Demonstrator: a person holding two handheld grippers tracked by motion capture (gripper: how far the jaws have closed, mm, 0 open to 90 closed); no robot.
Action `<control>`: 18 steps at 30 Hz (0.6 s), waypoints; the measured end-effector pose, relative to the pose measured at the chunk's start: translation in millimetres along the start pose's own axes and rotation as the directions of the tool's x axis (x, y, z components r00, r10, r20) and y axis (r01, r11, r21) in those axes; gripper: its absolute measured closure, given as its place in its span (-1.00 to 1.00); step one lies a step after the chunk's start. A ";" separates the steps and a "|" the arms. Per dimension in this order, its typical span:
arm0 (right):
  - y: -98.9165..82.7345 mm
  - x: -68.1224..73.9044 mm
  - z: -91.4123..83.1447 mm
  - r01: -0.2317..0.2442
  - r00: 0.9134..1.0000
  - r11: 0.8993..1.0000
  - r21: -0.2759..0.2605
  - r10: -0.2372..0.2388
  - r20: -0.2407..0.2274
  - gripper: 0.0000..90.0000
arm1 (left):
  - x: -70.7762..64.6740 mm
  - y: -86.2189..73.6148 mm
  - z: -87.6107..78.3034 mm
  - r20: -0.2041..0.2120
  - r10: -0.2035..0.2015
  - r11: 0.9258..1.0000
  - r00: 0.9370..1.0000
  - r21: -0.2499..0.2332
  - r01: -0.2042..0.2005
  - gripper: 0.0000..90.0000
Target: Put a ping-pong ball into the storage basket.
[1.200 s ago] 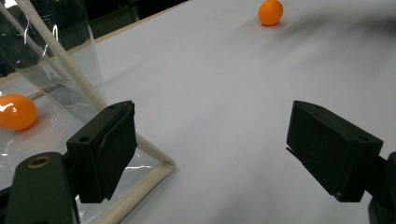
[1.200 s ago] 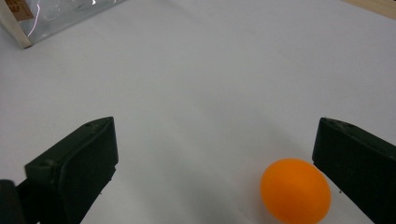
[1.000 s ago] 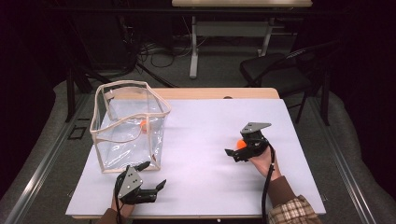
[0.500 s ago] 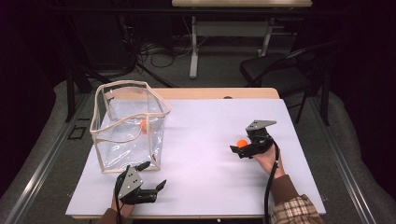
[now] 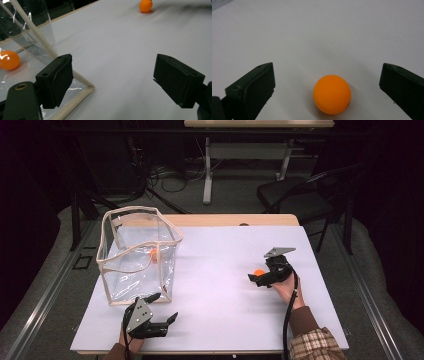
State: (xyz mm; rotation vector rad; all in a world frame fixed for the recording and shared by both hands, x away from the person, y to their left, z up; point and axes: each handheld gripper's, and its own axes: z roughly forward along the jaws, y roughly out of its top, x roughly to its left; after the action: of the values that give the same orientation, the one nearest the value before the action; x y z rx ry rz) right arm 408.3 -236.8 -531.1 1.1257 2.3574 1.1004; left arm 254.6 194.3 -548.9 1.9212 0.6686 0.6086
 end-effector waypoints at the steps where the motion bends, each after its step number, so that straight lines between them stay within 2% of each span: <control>1: -0.2 -0.3 0.6 -0.002 1.000 1.000 0.003 0.002 -0.002 -1.00 | -0.3 0.2 -0.2 0.000 0.002 1.000 1.000 -0.004 -0.002 -0.65; 7: -1.7 -0.5 5.1 -0.003 1.000 1.000 0.024 0.003 -0.008 -1.00 | -0.2 0.2 -0.4 0.002 0.002 1.000 1.000 -0.005 -0.002 -0.65; 11: -3.6 0.5 8.6 0.000 1.000 0.999 0.050 0.000 0.009 -1.00 | -0.5 0.2 -0.5 0.001 0.001 1.000 1.000 -0.007 -0.001 -0.65; 18: -5.1 0.7 9.3 -0.001 1.000 0.998 0.066 0.000 0.017 -0.84 | -0.5 0.2 -0.4 0.002 0.002 1.000 1.000 -0.006 -0.002 -0.65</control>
State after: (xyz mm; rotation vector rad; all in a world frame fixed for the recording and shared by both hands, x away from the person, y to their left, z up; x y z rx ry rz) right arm 410.3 -233.5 -541.1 1.1536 2.3963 1.0159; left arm 253.9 194.2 -548.6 1.9171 0.6625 0.6089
